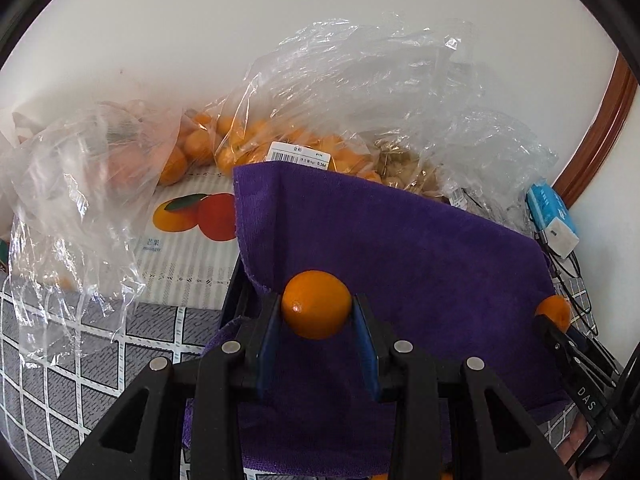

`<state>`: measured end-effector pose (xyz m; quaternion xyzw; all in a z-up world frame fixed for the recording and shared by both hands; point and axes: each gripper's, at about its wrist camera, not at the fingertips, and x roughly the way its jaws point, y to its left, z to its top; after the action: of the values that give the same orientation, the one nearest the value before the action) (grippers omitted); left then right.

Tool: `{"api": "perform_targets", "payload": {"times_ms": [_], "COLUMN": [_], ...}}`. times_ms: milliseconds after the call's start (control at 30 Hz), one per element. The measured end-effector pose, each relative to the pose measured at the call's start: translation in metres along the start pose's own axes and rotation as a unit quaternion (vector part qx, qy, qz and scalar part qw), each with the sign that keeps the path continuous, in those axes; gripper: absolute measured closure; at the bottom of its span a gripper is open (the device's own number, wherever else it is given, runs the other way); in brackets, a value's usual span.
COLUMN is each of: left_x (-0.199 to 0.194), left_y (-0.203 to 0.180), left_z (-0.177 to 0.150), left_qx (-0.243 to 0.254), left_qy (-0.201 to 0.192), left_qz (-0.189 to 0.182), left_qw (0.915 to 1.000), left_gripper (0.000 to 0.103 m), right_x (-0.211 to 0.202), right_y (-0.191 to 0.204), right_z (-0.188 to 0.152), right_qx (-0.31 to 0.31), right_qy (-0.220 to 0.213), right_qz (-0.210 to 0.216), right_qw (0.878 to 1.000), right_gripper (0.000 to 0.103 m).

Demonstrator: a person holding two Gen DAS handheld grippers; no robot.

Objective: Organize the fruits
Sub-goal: 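Carry both oranges onto the purple towel and open the right gripper, then open the left gripper over the towel, then withdraw both tools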

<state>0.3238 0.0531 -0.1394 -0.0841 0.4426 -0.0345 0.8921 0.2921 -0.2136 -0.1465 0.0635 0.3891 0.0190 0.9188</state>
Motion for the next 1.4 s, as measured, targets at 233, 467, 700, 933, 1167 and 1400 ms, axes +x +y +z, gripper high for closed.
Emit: {"api": "perform_targets", "payload": {"times_ms": [233, 467, 700, 933, 1167, 1400], "left_x": [0.010, 0.017, 0.022, 0.013, -0.037, -0.093], "left_y": [-0.002, -0.003, -0.007, -0.016, -0.035, -0.056], "left_z": [-0.005, -0.005, -0.006, -0.006, -0.004, -0.003], "left_qx": [0.012, 0.018, 0.024, 0.027, 0.043, 0.085], "left_qy": [0.012, 0.025, 0.036, 0.038, -0.016, -0.056], "left_qz": [0.010, 0.017, 0.024, 0.019, 0.005, 0.005], "left_qw": [0.9998, 0.9994, 0.9988, 0.9987, 0.9989, 0.9948], "left_gripper": [0.070, 0.069, 0.069, 0.057, 0.050, 0.050], "right_x": [0.015, 0.027, 0.019, -0.013, -0.069, -0.120], "right_y": [0.001, 0.003, 0.007, 0.009, 0.013, 0.013], "right_z": [-0.006, -0.010, -0.008, -0.003, -0.015, -0.030], "right_qx": [-0.011, -0.011, -0.009, -0.010, -0.031, -0.021], "right_qy": [0.018, 0.037, 0.034, 0.003, -0.029, -0.040], "right_qz": [-0.004, -0.007, -0.002, -0.019, -0.042, -0.079], "right_qw": [1.000, 0.999, 0.999, 1.000, 0.998, 0.996], "right_gripper": [0.062, 0.061, 0.044, 0.033, 0.033, 0.033]}}
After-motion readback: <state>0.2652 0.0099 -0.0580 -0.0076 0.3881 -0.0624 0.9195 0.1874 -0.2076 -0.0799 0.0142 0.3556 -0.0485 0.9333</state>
